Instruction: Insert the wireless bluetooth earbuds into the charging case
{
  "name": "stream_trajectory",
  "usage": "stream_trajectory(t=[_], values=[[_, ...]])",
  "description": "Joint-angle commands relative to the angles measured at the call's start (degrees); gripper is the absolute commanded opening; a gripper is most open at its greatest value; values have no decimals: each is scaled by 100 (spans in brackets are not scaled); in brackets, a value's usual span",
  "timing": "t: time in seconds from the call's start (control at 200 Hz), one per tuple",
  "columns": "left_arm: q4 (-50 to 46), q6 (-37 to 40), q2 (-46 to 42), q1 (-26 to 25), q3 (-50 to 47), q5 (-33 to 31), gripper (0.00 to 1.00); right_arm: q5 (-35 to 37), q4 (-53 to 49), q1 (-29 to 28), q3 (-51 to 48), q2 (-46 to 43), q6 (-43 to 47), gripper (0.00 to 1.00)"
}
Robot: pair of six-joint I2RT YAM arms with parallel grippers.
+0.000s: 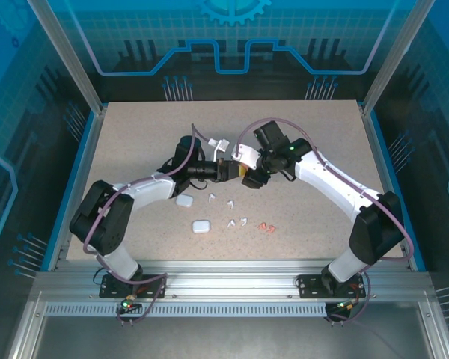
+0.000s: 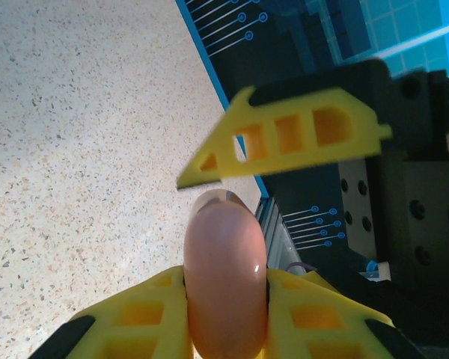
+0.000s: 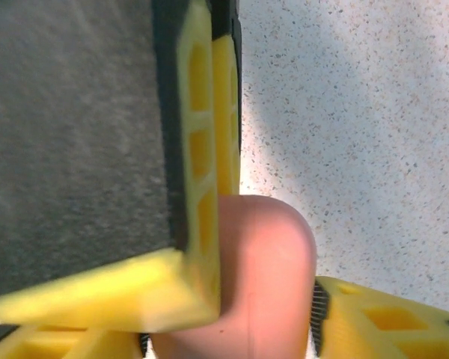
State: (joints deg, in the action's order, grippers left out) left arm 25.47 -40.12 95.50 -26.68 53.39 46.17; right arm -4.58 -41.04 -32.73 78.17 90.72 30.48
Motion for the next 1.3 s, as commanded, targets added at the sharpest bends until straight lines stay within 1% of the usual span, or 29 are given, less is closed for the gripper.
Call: stream_trajectory(t=[0.0, 0.115, 0.2, 0.27, 0.43, 0.525, 0.705, 0.88, 1.081, 1.296], values=[[-73, 416, -464, -65, -144, -211, 16, -200, 44, -65, 29, -422, -264, 70], [-15, 766, -831, -66, -396, -555, 12, -477, 306, -7, -432, -1053, -475, 84], [111, 1052, -1110, -65, -620, -795, 10, -822, 580, 118, -812, -1557, -683, 94], [215, 1310, -1349, -63, -799, -972, 8, -1090, 810, 233, -1091, -1988, -850, 100], [664, 2041, -1894, -83, -1278, -1178, 2, -1816, 1676, 508, -1792, -2803, -1333, 100], [1032, 2557, -2161, -134, -1575, -1231, 0, -1935, 2204, 544, -2137, -3069, -1451, 100], [1345, 3467, -2547, -292, -1897, -1216, 0, -1947, 2449, 476, -2190, -3057, -1387, 100], [1737, 4267, -2750, -490, -2189, -1223, 0, -1844, 2342, 307, -1973, -2870, -1041, 97], [1471, 4397, -2793, -539, -2060, -1235, 0, -1929, 2097, 168, -1668, -2549, -777, 96], [1456, 4408, -2779, -573, -1994, -1242, 0, -1876, 2056, 56, -1435, -2257, -745, 92]])
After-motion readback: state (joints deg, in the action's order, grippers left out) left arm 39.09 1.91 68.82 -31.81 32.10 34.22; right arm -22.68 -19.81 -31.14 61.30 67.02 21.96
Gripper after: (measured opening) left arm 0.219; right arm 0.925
